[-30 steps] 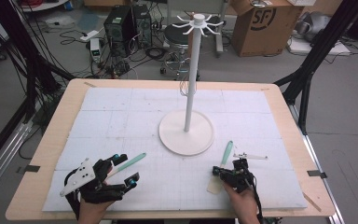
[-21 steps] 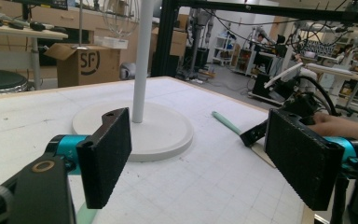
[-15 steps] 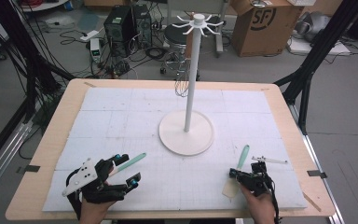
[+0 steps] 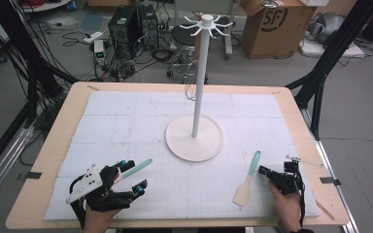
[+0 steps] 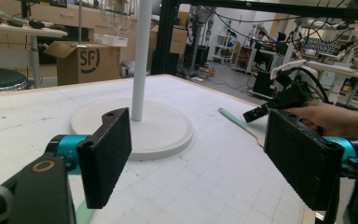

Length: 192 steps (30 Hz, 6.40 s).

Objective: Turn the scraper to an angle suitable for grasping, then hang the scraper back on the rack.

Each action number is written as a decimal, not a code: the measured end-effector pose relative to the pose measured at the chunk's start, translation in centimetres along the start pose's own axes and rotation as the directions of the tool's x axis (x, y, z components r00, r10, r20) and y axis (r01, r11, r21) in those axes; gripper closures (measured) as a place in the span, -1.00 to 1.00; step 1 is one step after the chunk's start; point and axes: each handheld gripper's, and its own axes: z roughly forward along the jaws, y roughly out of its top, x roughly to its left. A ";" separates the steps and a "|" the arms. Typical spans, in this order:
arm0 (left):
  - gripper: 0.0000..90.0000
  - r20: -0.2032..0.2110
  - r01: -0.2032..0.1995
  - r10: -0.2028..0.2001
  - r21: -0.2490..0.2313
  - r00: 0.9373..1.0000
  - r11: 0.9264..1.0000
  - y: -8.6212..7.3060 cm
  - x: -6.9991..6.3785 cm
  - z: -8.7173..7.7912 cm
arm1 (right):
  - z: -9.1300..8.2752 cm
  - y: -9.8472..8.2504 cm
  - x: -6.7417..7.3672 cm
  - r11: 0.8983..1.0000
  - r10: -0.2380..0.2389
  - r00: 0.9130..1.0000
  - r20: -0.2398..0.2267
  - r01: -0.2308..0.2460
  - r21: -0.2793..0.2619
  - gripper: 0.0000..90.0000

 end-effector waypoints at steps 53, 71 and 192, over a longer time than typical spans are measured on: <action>-0.46 -0.004 -0.004 0.004 0.003 1.000 1.000 0.0 -0.1 -0.1 | 3.1 -3.5 8.2 0.980 -0.103 0.983 -0.149 0.126 0.152 1.00; -0.46 -0.002 -0.006 0.006 0.005 1.000 1.000 0.0 -0.2 -0.1 | 0.8 -3.3 6.0 0.974 -0.166 0.984 -0.072 0.175 0.141 1.00; -0.44 -0.007 0.003 -0.003 0.007 1.000 1.000 -0.1 0.1 0.0 | 1.5 0.6 6.5 0.877 -0.477 0.862 -0.172 0.481 -0.019 0.80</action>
